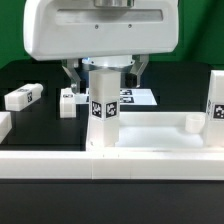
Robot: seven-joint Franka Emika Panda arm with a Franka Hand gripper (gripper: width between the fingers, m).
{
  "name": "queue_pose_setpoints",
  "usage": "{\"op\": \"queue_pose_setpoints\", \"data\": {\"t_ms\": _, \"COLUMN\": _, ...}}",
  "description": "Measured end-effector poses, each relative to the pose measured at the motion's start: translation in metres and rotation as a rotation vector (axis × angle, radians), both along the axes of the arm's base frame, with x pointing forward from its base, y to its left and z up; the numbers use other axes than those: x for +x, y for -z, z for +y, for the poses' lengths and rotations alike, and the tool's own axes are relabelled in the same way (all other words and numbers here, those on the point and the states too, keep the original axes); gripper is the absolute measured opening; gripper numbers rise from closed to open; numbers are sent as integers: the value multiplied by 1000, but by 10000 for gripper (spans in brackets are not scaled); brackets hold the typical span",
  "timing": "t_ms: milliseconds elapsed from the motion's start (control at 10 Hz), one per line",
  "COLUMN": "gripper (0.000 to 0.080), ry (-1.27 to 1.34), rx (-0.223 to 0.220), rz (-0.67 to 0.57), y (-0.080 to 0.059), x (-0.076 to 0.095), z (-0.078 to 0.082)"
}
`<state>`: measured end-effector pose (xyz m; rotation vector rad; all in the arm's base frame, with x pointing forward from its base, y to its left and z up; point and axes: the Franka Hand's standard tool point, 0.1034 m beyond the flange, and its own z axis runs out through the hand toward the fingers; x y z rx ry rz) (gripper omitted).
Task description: Assemble desk
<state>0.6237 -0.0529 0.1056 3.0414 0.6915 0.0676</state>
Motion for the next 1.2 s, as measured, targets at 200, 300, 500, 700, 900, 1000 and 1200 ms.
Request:
{"op": "queue_pose_setpoints", "data": {"t_ms": 200, "gripper": 649, "ry": -83, "rx": -4, "rz": 3, "y": 1, "x": -2, "z": -3}}
{"op": "queue_pose_setpoints", "data": {"t_ms": 300, "gripper": 525, "ry": -83, "rx": -4, "rz": 4, "y": 1, "x": -2, "z": -3}}
{"op": "queue_pose_setpoints", "data": {"t_ms": 500, "gripper": 377, "ry": -82, "rx": -4, "rz": 4, "y": 1, "x": -2, "z": -4}}
{"op": "queue_pose_setpoints", "data": {"t_ms": 700, "gripper": 288, "ry": -62, "rx": -2, "rz": 4, "y": 1, "x": -2, "z": -3}}
{"op": "queue_pose_setpoints", "data": {"t_ms": 900, "gripper": 288, "ry": -24, "rx": 0, "rz": 4, "y": 2, "x": -2, "z": -4}}
{"op": "queue_pose_setpoints", "data": {"t_ms": 1000, "gripper": 288, "ry": 88, "rx": 20, "rz": 7, "y": 2, "x": -2, "z": -5}}
{"op": "queue_pose_setpoints", "data": {"t_ms": 1200, "gripper": 288, "ry": 297, "rx": 55, "rz": 6, "y": 2, "x": -3, "z": -7}}
